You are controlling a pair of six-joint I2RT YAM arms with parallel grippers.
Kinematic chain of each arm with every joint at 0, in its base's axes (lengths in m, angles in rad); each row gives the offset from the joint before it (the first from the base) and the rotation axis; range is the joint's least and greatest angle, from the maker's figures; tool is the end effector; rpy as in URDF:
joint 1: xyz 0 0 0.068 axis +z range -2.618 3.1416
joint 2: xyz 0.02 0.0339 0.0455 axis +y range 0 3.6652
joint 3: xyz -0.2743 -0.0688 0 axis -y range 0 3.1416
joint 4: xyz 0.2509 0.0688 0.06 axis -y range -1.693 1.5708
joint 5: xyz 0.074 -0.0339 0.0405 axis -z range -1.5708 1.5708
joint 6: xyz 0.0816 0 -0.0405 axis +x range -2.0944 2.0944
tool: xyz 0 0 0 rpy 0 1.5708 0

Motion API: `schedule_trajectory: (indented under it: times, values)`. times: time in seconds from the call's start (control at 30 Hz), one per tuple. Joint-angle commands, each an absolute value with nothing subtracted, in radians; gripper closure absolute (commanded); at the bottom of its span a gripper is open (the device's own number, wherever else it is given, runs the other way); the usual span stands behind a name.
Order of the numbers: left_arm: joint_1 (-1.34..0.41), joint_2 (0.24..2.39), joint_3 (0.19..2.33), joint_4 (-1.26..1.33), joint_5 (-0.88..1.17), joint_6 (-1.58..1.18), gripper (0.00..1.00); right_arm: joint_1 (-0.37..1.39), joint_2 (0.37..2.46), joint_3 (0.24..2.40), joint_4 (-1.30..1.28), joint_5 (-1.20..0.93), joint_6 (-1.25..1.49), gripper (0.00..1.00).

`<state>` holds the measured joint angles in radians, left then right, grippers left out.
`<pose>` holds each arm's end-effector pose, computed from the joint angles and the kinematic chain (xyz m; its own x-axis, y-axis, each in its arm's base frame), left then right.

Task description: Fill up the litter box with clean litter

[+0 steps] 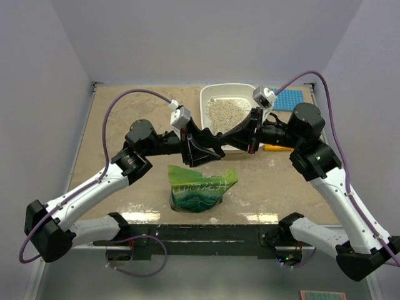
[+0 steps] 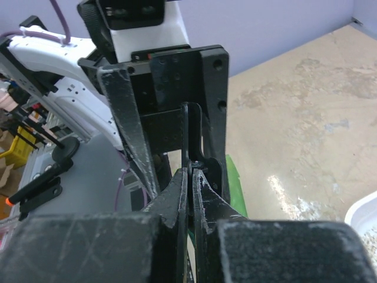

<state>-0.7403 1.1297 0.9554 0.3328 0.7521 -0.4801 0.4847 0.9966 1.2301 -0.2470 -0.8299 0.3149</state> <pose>0.1782 -0.2383 0.3982 -0.3542 -0.1333 -0.9256 0.9324 0.0254 -0.3604 0.1757 0.1606 0.4585 -0.3110 0.0725 -0.9477 -0.9160 0.2429 0.3192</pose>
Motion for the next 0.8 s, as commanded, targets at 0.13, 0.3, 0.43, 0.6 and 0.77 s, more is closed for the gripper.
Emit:
schedule_trajectory:
  times: [0.13,0.3,0.43,0.6,0.77]
  values:
    - [-0.742,1.135,0.965,0.407,0.759,-0.491,0.5,0.56,1.002,1.229,-0.161,-0.792,0.348,1.0]
    - [-0.744,1.14,0.963,0.405,0.785,-0.485,0.82,0.569,0.994,1.238,-0.182,-0.773,0.339,1.0]
    - [-0.742,1.137,0.962,0.399,0.807,-0.476,0.94,0.569,0.986,1.246,-0.222,-0.762,0.316,0.96]
    - [-0.742,1.134,0.956,0.388,0.885,-0.46,0.95,0.569,0.966,1.282,-0.319,-0.759,0.236,0.49]
    - [-0.742,1.121,0.96,0.338,0.931,-0.414,0.95,0.569,0.943,1.347,-0.437,-0.758,0.167,0.4]
